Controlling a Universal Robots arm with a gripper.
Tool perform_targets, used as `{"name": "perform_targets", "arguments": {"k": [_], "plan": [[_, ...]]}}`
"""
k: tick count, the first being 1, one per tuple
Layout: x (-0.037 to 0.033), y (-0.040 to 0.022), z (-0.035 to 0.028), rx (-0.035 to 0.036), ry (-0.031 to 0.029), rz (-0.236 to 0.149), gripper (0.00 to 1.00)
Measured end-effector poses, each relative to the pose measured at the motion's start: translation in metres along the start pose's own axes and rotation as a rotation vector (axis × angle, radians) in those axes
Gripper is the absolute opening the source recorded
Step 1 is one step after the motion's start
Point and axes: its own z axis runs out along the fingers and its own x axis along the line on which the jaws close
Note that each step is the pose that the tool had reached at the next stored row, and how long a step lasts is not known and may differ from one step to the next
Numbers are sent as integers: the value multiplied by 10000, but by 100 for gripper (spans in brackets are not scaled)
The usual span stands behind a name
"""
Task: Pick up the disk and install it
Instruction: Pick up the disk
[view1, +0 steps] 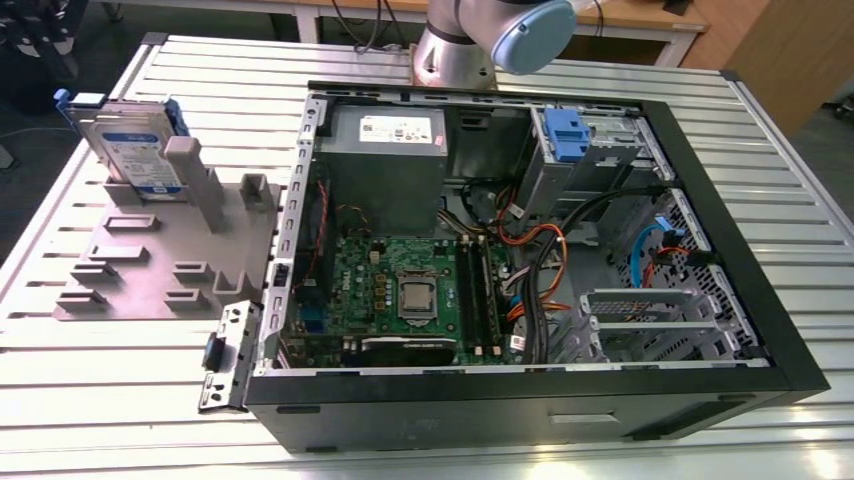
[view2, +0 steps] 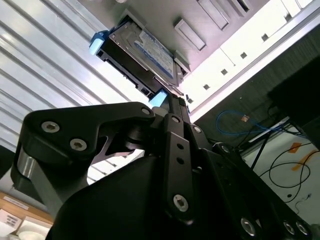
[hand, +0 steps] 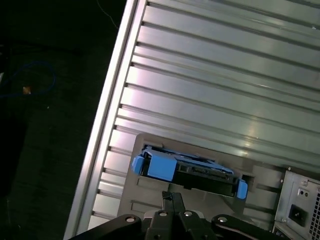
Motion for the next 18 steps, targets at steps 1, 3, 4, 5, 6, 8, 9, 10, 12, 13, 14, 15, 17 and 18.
{"name": "perform_targets", "arguments": {"k": [1, 3, 4, 5, 6, 8, 9, 10, 12, 13, 14, 15, 17, 18], "plan": [[0, 0, 0, -3, 6, -131, 11], [0, 0, 0, -9, 19, -443, 11], [0, 0, 0, -12, 26, -603, 11], [0, 0, 0, -16, 34, -781, 11], [0, 0, 0, -19, 41, -946, 11], [0, 0, 0, -27, 56, -1279, 11], [0, 0, 0, -30, 63, -1446, 11], [0, 0, 0, -33, 71, -1615, 11], [0, 0, 0, -39, 82, -1879, 11], [0, 0, 0, -39, 85, -1906, 11], [0, 0, 0, -40, 85, -1908, 11], [0, 0, 0, -40, 84, -1910, 11], [0, 0, 0, -40, 84, -1913, 11], [0, 0, 1, -40, 84, -1914, 11]]}}
